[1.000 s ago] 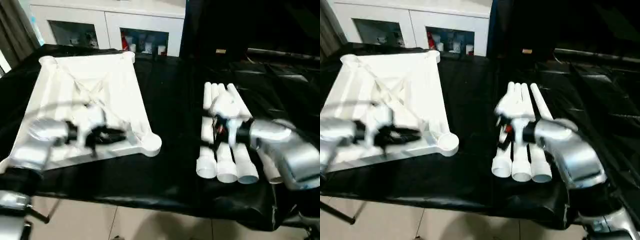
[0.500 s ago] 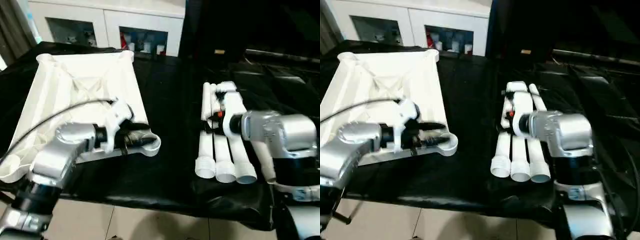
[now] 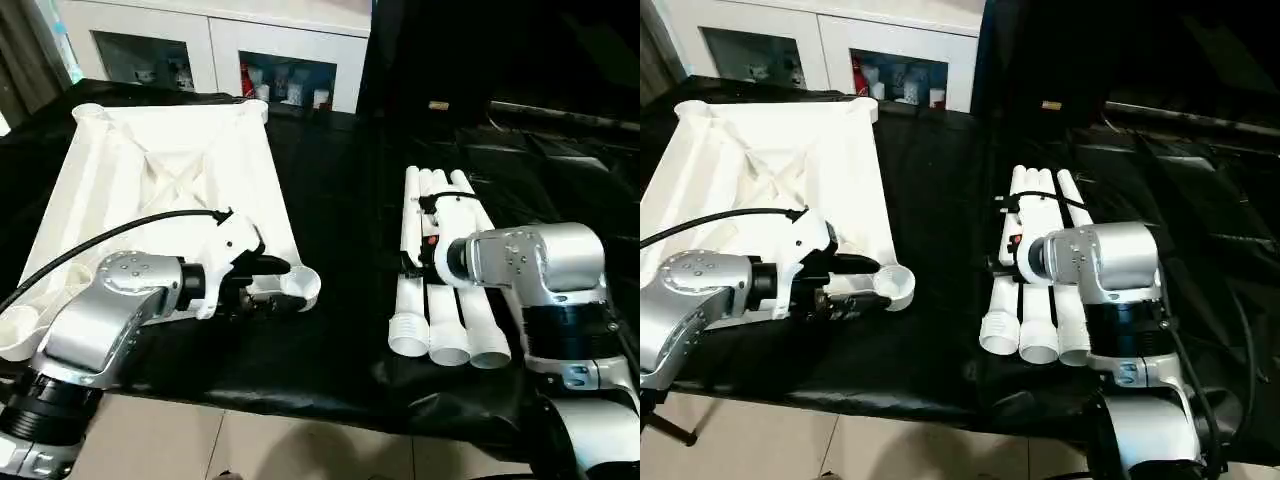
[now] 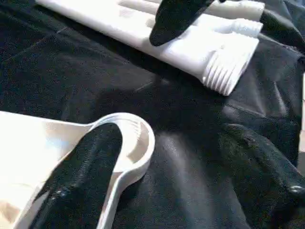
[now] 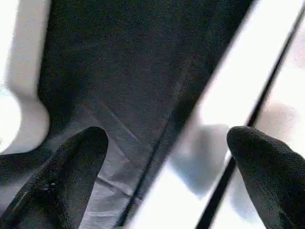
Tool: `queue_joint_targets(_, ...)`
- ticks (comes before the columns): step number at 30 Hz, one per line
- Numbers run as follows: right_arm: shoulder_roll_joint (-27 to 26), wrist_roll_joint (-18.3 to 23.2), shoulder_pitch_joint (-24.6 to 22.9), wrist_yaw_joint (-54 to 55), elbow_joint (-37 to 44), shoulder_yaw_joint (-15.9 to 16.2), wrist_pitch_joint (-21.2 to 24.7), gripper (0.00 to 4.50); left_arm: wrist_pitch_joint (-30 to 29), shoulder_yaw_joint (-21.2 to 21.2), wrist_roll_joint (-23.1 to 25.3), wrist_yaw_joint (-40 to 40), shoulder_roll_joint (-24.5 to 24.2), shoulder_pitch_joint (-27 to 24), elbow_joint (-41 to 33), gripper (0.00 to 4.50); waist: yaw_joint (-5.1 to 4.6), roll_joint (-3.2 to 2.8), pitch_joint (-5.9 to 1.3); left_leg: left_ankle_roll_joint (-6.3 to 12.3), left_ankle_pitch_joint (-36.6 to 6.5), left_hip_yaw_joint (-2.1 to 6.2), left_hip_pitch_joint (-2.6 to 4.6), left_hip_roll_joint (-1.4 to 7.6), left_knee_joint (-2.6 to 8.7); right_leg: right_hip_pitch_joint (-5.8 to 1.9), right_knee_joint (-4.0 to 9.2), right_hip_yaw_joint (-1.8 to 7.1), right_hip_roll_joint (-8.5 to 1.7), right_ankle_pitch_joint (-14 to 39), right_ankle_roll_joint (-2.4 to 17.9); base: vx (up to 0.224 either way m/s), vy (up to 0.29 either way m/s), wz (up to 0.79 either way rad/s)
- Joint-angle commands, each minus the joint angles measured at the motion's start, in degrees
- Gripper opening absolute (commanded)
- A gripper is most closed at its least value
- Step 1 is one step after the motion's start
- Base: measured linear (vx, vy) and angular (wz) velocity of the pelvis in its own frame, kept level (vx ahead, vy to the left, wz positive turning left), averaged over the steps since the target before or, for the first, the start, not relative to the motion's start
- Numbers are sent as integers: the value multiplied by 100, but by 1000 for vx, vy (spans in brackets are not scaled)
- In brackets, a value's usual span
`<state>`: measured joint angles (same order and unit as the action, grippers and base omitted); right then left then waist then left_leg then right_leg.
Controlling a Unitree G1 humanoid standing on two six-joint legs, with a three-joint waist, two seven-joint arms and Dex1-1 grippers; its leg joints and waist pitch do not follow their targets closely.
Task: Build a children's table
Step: Pick table leg
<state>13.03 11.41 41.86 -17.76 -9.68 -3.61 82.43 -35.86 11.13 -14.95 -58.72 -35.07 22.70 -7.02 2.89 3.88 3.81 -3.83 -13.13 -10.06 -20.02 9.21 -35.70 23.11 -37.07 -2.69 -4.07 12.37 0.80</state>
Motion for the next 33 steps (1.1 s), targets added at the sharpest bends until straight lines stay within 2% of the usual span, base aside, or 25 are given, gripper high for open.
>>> queue_joint_targets(1, -26, -72, 105, 158, -67, -136, 6, 450, -75, 121, -11, -60, -37, -13, -158, 407, -1, -44, -395, -108, 353, 68, 27, 324, 450, -345, 324, 331, -393, -164, 1399, 0, 0, 0)
queue_joint_targets(4, -116, -148, 156, 292, -117, -233, -4, 450, -137, 146, -56, -116, -73, -20, -216, 419, -4, -45, -395, -123, 367, 69, 27, 322, 451, -350, 320, 330, -390, -184, 1375, 0, 0, 0)
queue_joint_targets(6, -78, -214, 151, 328, -75, -108, -39, 450, -160, 152, -70, -152, -110, -37, -237, 435, -1, -56, -393, -157, 356, 68, 30, 315, 451, -349, 321, 329, -384, -176, 1340, 0, 0, 0)
queue_joint_targets(8, -150, -188, 153, 375, -67, -188, 2, 450, -152, 157, -65, -167, -142, -63, -241, 444, -5, -49, -396, -161, 364, 72, 22, 315, 453, -360, 320, 330, -383, -223, 1328, 0, 0, 0)
queue_joint_targets(9, -166, -189, 153, 411, -103, -174, 1, 450, -149, 166, -63, -169, -154, -64, -230, 444, 1, -91, -402, -168, 376, 78, 29, 315, 449, -357, 311, 329, -386, -268, 1329, 0, 0, 0)
queue_joint_targets(11, -189, -204, 145, 489, -196, -176, -44, 450, -169, 188, -73, -180, -176, -56, -229, 444, -8, -72, -400, -183, 360, 72, 33, 313, 451, -354, 318, 328, -376, -286, 1342, 0, 0, 0)
queue_joint_targets(20, -318, -193, 116, 593, -402, -252, -109, 450, -210, 218, -87, -207, -223, -34, -245, 444, -2, -55, -400, -207, 335, 71, 30, 317, 457, -359, 316, 330, -381, -274, 1337, 0, 0, 0)
queue_joint_targets(21, -343, -209, 120, 647, -482, -265, -168, 450, -214, 218, -96, -225, -249, -38, -252, 444, 5, -75, -399, -225, 318, 70, 30, 317, 456, -361, 317, 332, -388, -249, 1342, 0, 0, 0)
queue_joint_targets(26, -448, -210, 149, 777, -672, -341, -262, 450, -229, 221, -110, -291, -338, -62, -284, 444, 3, -67, -401, -262, 331, 67, 24, 316, 457, -365, 317, 335, -381, -267, 1315, 0, 0, 0)
queue_joint_targets(29, -562, -176, 145, 800, -816, -416, -312, 450, -244, 216, -125, -350, -412, -93, -333, 444, 8, -81, -393, -309, 218, 68, 24, 326, 470, -361, 329, 334, -376, -118, 1283, 0, 0, 0)
queue_joint_targets(30, -622, -150, 151, 793, -902, -446, -328, 450, -249, 204, -138, -370, -436, -108, -355, 444, 8, -56, -389, -319, 183, 64, 22, 329, 473, -361, 338, 336, -375, -62, 1264, 0, 0, 0)
queue_joint_targets(33, -653, -97, 171, 761, -1046, -423, -377, 450, -257, 202, -162, -387, -461, -114, -380, 444, 18, -59, -374, -400, -11, 67, 30, 338, 493, -346, 373, 338, -378, 320, 1146, 0, 0, 0)
